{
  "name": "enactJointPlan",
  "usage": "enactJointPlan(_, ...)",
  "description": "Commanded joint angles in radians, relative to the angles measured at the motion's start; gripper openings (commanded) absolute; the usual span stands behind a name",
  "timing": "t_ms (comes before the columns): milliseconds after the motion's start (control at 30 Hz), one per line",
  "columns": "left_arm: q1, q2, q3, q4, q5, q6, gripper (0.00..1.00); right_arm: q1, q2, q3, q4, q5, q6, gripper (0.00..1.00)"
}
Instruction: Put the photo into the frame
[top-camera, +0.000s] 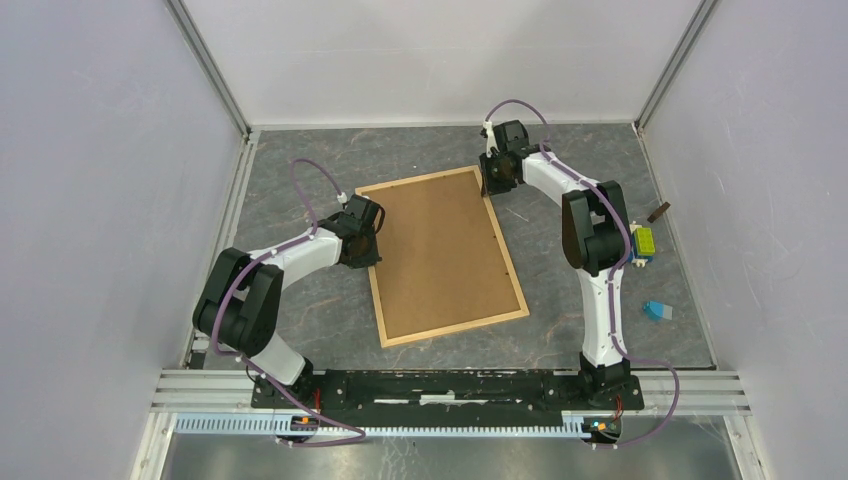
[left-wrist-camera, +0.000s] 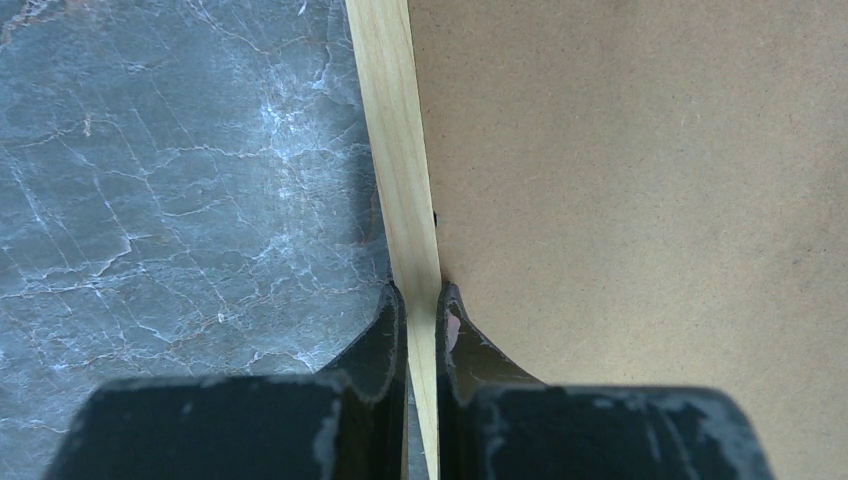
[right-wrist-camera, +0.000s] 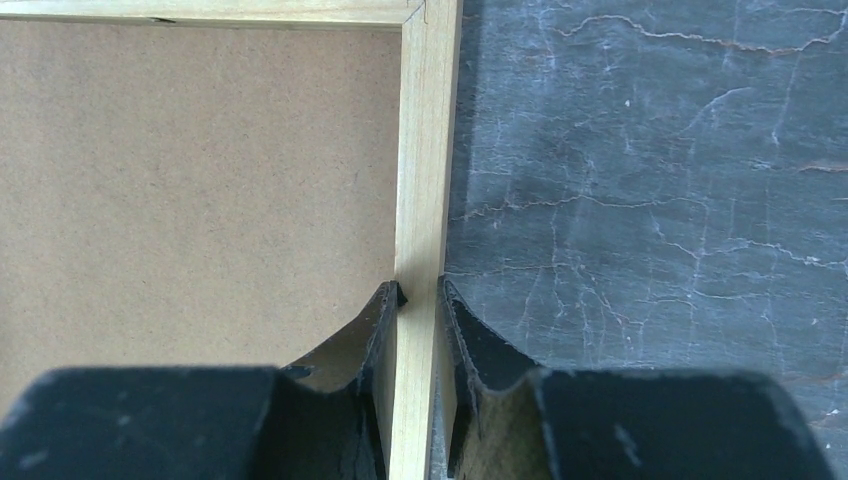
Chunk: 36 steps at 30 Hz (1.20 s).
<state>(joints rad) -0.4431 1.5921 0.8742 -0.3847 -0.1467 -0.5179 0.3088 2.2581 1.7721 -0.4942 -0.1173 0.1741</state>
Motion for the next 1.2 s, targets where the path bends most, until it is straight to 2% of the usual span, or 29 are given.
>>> enactJointPlan(0, -0.028, 0.031, -0.024, -0.003, 0.049, 0.068, 0.02, 0.002, 0.023, -0.037, -0.066, 0.000, -0.007, 0.24)
enactJointPlan(200, -0.028, 0.028, -0.026, -0.004, 0.049, 0.068, 0.02, 0.001, 0.013, 0.065, -0.129, 0.044, -0.016, 0.25)
enactJointPlan(467, -0.028, 0.030, -0.027, -0.005, 0.052, 0.068, 0.02, 0.010, 0.018, -0.066, -0.069, 0.039, -0.013, 0.24)
enactJointPlan(767, -0.028, 0.030, -0.026, -0.004, 0.051, 0.071, 0.02, 0.020, 0.125, 0.061, -0.131, 0.082, -0.017, 0.24)
enactJointPlan(1167, -0.029, 0.042, -0.015, -0.009, 0.053, 0.079, 0.02, 0.046, 0.237, 0.104, -0.201, -0.024, -0.040, 0.32)
